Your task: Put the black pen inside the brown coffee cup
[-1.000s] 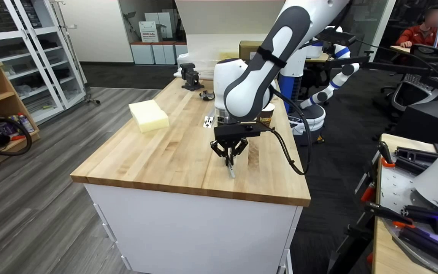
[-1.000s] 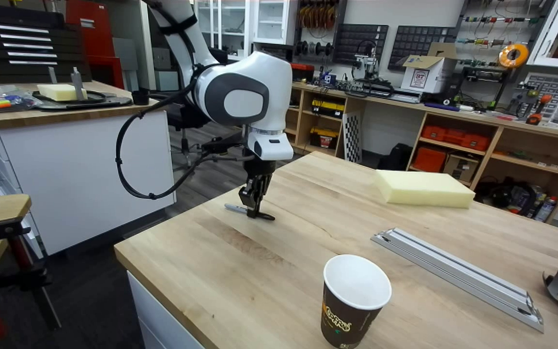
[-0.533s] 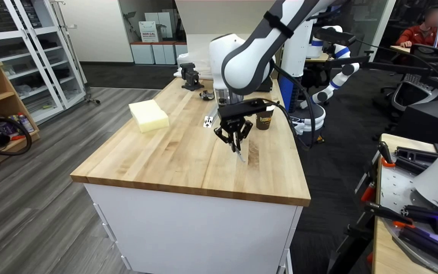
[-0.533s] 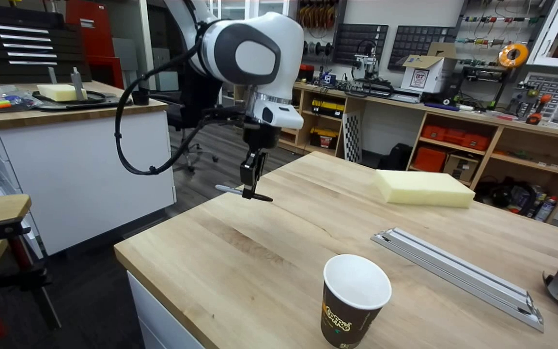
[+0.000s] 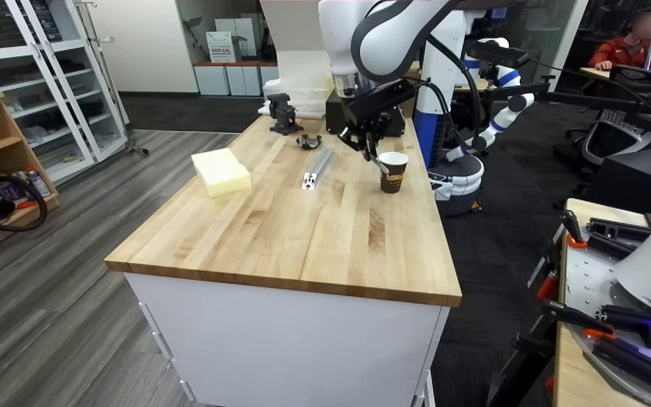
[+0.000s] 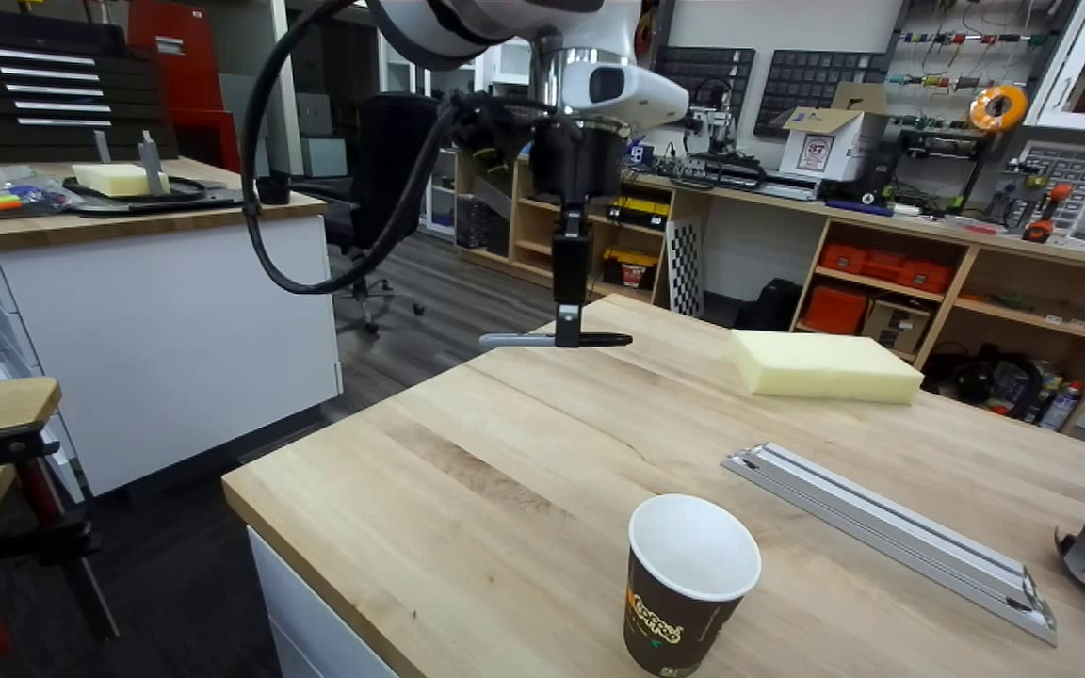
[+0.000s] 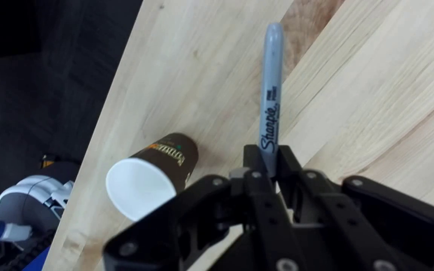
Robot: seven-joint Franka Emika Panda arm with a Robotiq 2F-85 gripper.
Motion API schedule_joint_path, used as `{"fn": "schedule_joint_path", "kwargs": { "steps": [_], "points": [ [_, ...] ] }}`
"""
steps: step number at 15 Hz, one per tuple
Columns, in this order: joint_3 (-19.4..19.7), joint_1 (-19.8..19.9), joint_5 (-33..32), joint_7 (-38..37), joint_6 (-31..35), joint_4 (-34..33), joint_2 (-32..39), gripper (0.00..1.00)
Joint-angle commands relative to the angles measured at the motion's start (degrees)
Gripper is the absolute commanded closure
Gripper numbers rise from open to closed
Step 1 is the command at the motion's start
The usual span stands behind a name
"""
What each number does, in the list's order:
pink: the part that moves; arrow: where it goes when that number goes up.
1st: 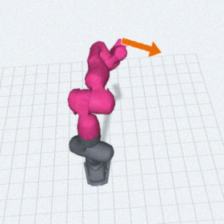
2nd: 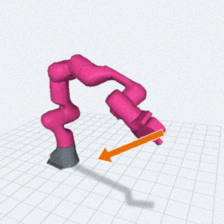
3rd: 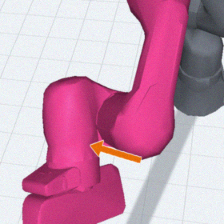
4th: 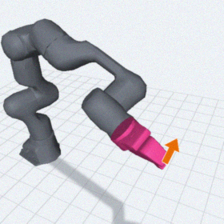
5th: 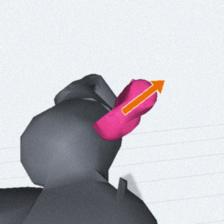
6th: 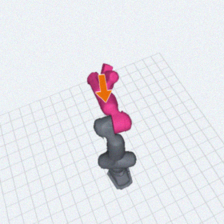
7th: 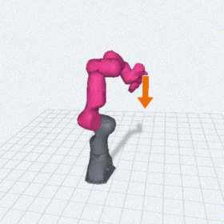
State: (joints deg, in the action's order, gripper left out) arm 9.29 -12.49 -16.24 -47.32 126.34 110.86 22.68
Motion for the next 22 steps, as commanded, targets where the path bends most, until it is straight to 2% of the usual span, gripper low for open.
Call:
{"fn": "schedule_joint_path", "kwargs": {
  "steps": [1,6,11,17,22],
  "points": [
    [-0.1,2.4,-5.1,2.3,-1.0,-1.0,-1.7,0.97],
    [0.9,5.8,-9.8,4.2,1.5,-1.5,-1.9,0.97],
    [1.6,9.4,-9.4,6.3,5.6,-2.1,-1.3,0.97],
    [2.2,8.6,-10.0,3.1,10.6,-1.8,-0.5,0.97],
    [3.2,7.6,-11.4,0.0,13.7,1.1,-0.4,0.97]
  ]
}}
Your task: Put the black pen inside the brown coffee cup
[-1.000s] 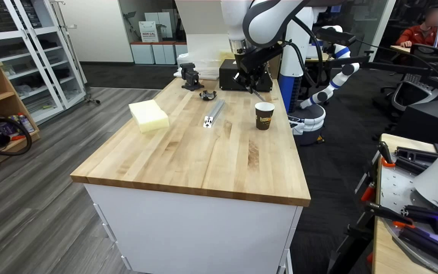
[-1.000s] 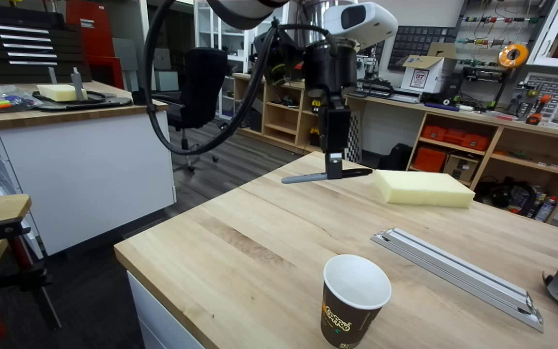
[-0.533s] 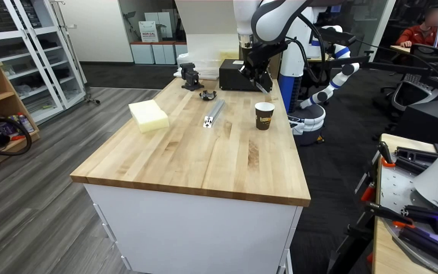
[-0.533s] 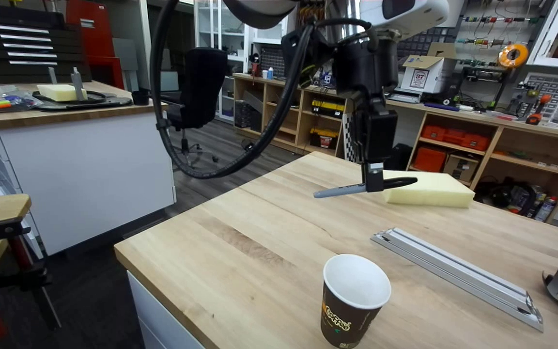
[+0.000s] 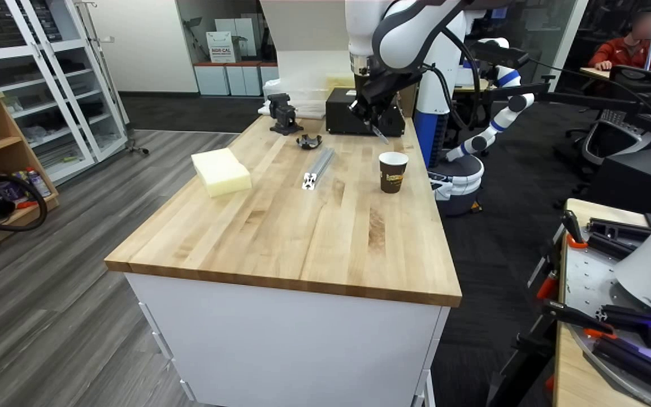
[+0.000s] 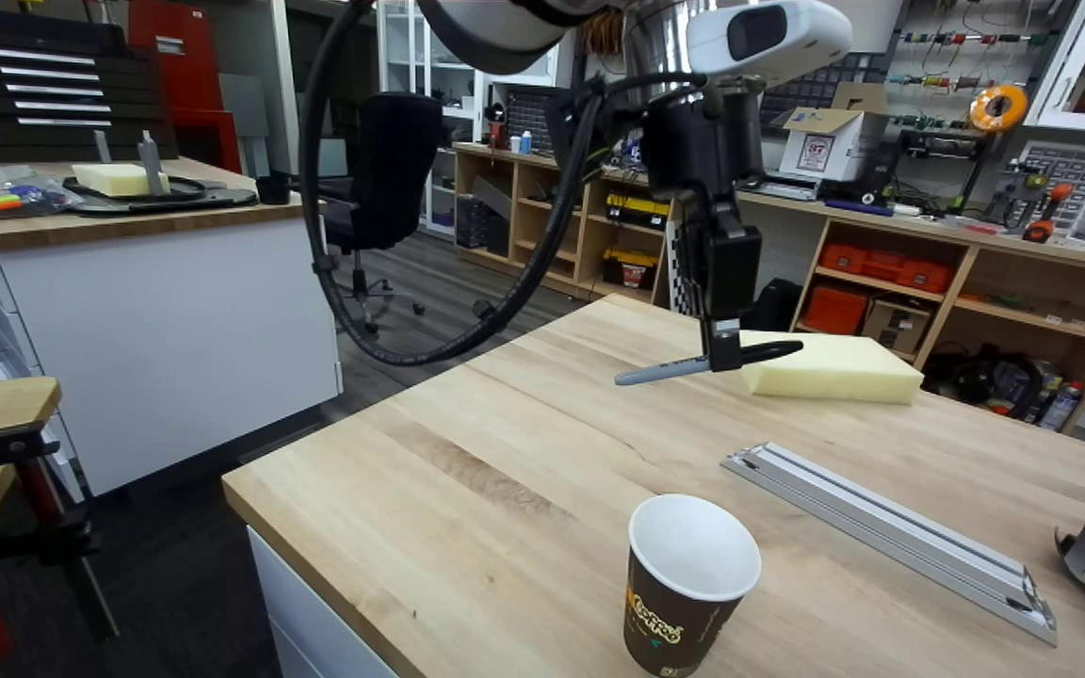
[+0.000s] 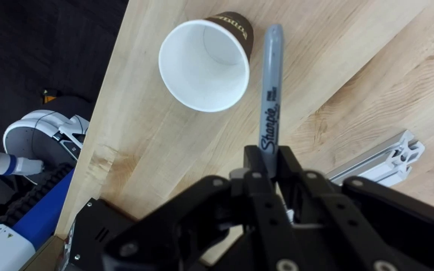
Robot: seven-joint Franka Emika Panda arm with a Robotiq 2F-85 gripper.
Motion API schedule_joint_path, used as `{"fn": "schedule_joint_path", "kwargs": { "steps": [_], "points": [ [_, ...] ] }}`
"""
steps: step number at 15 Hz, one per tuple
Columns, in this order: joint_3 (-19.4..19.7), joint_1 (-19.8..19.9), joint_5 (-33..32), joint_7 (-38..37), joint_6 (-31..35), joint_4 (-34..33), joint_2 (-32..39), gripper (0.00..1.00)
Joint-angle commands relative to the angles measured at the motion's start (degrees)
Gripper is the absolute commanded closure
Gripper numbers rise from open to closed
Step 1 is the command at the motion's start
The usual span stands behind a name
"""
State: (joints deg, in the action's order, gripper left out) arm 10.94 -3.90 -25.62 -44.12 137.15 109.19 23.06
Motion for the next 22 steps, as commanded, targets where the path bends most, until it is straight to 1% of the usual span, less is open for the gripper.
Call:
{"fn": "schedule_joint_path", "kwargs": {
  "steps": [1,6,9,22],
  "points": [
    [1.7,-1.0,-2.3,-3.6,3.6,3.3,-0.7,0.97],
    [4.2,-0.6,-3.8,-5.9,8.1,6.8,-0.6,0.97],
    [5.7,-0.4,-4.7,-6.6,9.9,7.1,0.1,0.97],
    [9.3,-1.4,-4.1,-6.3,14.0,-0.4,9.1,0.97]
  ]
}}
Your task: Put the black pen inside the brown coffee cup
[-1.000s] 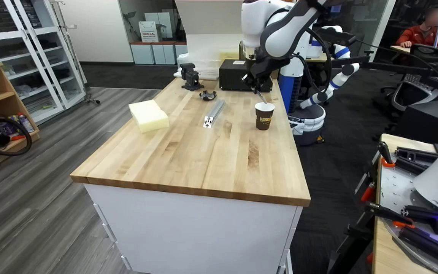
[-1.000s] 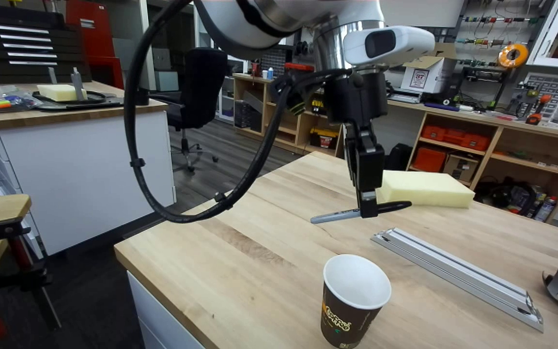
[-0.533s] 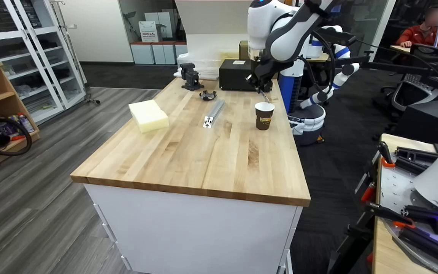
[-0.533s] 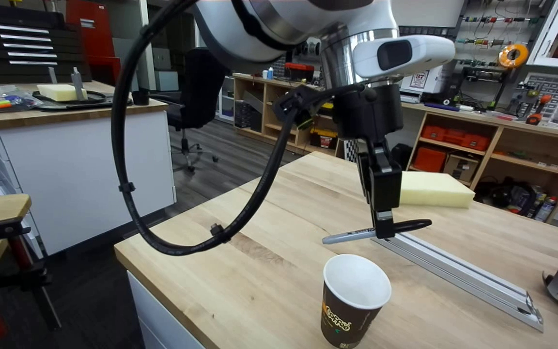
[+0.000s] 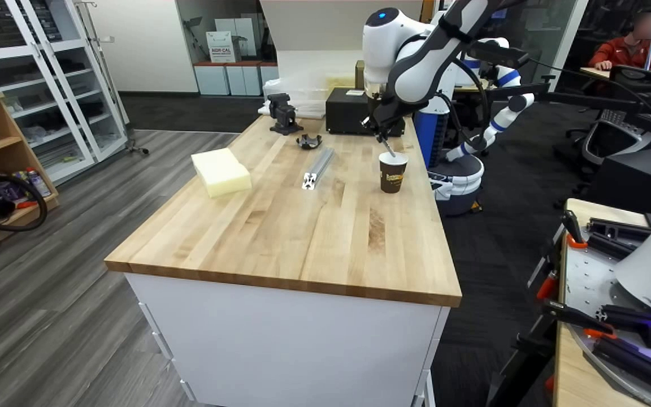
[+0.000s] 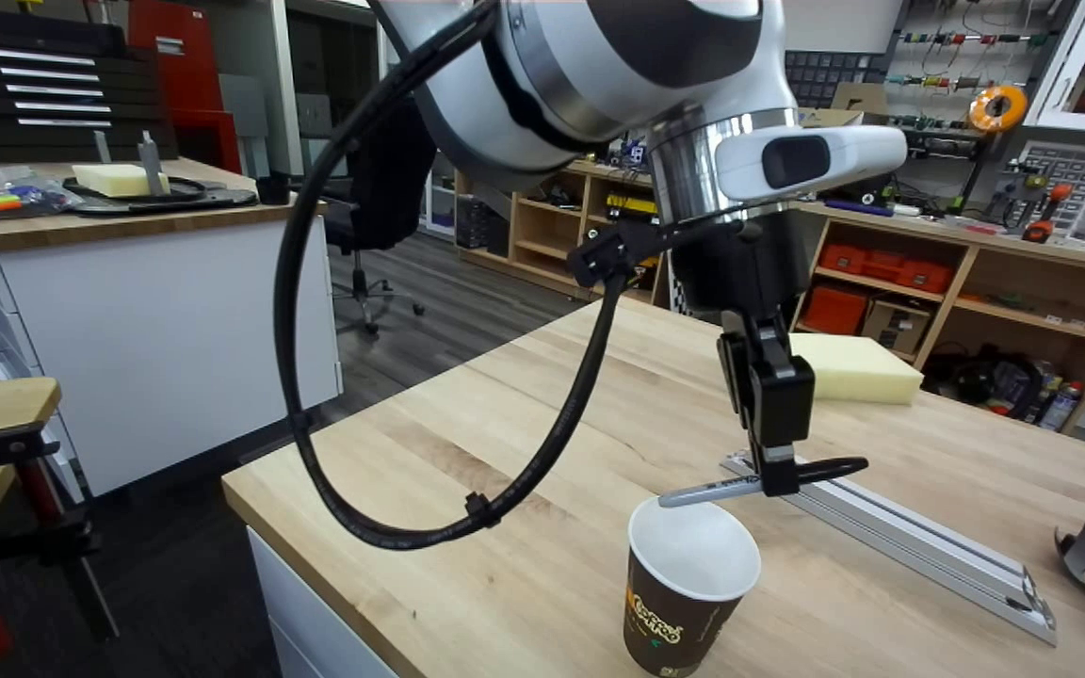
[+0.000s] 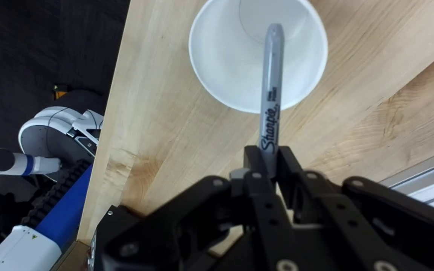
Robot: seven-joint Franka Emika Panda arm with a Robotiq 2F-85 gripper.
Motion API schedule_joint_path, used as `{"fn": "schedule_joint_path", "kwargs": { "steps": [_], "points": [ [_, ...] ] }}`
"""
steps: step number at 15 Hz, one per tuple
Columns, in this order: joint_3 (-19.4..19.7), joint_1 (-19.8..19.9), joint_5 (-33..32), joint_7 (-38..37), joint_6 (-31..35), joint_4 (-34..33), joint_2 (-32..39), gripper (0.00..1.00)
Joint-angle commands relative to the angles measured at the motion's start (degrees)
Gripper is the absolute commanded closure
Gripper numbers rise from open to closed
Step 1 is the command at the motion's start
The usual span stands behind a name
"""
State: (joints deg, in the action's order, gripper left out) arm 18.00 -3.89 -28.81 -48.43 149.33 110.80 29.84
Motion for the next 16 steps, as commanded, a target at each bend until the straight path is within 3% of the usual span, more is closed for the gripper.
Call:
{"fn": "schedule_joint_path", "kwargs": {
  "steps": [1,7,16],
  "points": [
    [2.8,-1.5,-0.9,-2.1,2.4,-2.3,2.9,0.97],
    [6.6,-3.8,-1.4,-4.0,6.8,-1.3,4.2,0.97],
    [14.7,-11.5,-3.4,-11.2,13.0,3.9,4.1,0.97]
  ]
}}
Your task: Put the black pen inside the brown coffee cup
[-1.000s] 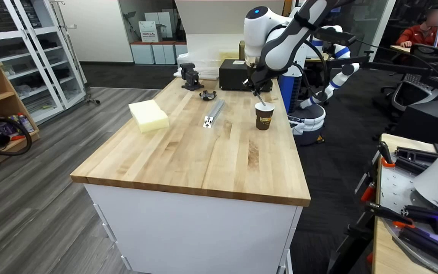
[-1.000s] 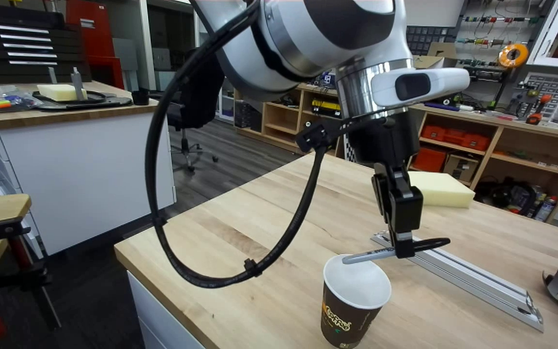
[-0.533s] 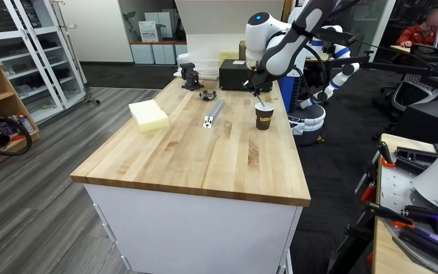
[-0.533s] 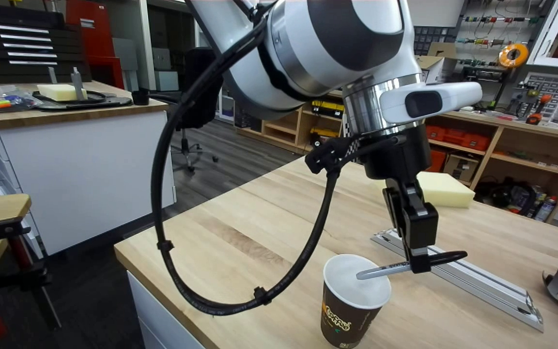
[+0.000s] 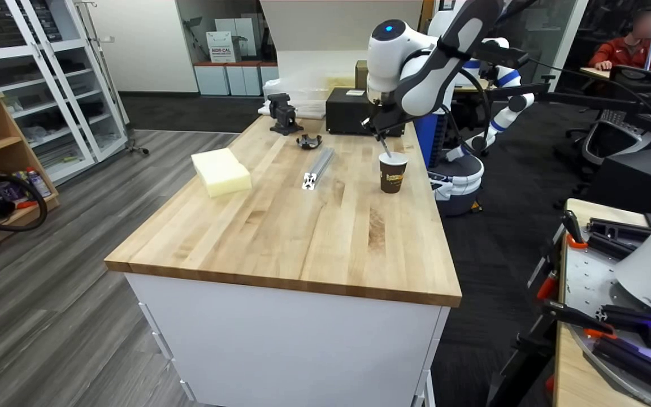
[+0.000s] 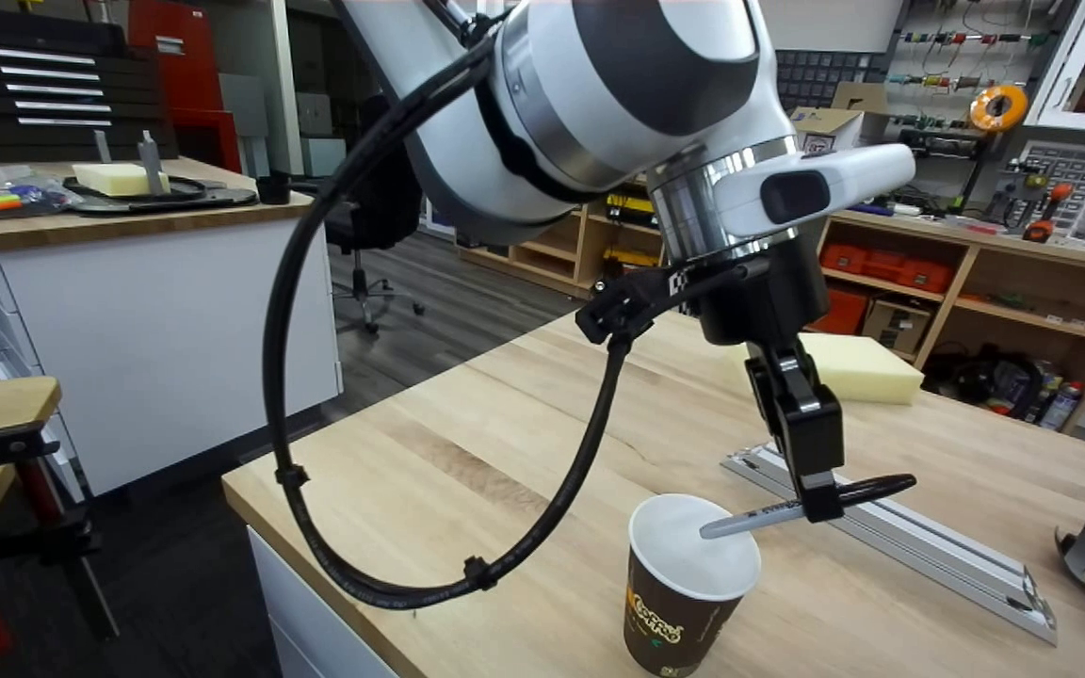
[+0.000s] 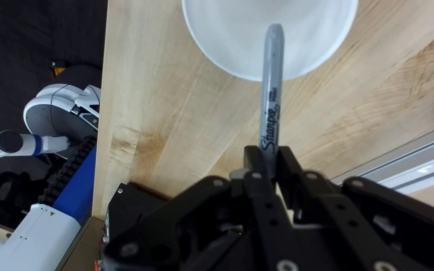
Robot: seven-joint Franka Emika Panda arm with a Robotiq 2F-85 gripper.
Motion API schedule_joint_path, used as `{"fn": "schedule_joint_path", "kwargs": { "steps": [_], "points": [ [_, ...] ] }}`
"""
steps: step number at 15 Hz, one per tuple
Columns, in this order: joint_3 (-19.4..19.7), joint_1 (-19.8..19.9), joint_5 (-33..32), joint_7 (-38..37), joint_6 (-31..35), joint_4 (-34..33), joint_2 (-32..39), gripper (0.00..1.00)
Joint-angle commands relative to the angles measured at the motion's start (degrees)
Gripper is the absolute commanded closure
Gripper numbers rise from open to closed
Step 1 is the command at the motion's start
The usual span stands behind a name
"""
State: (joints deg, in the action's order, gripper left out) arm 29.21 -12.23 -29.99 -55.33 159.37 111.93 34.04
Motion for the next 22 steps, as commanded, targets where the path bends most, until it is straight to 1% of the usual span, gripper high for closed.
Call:
{"fn": "schedule_joint_path", "kwargs": {
  "steps": [1,5,6,7,8,13,15,16,17,18,19,20,22],
  "points": [
    [4.2,-3.9,-2.4,-5.0,3.3,3.4,0.0,0.97],
    [6.3,-6.4,-2.0,-6.9,4.9,5.9,0.5,0.97],
    [6.6,-6.8,-1.8,-6.7,5.1,6.3,0.6,0.61],
    [7.2,-7.5,-1.6,-7.0,5.2,6.6,0.8,0.6],
    [7.7,-8.1,-1.5,-7.0,5.2,7.0,0.6,0.55],
    [9.5,-10.7,-1.4,-5.3,3.4,8.3,-2.6,0.23],
    [9.4,-11.4,-1.1,-4.3,2.2,8.9,-4.7,0.09],
    [8.1,-10.8,-0.8,-2.5,1.1,9.2,-6.7,0.03],
    [7.6,-10.8,-0.9,-1.7,0.8,9.4,-7.8,0.01],
    [7.5,-9.5,-0.5,-3.6,2.9,6.1,-2.5,0.0],
    [7.4,-9.5,-0.7,-3.5,2.8,6.2,-3.3,0.09],
    [7.4,-9.5,-0.6,-3.5,2.8,6.1,-3.2,0.01],
    [7.5,-9.5,-0.5,-3.4,2.9,6.1,-2.6,0.0]
  ]
}}
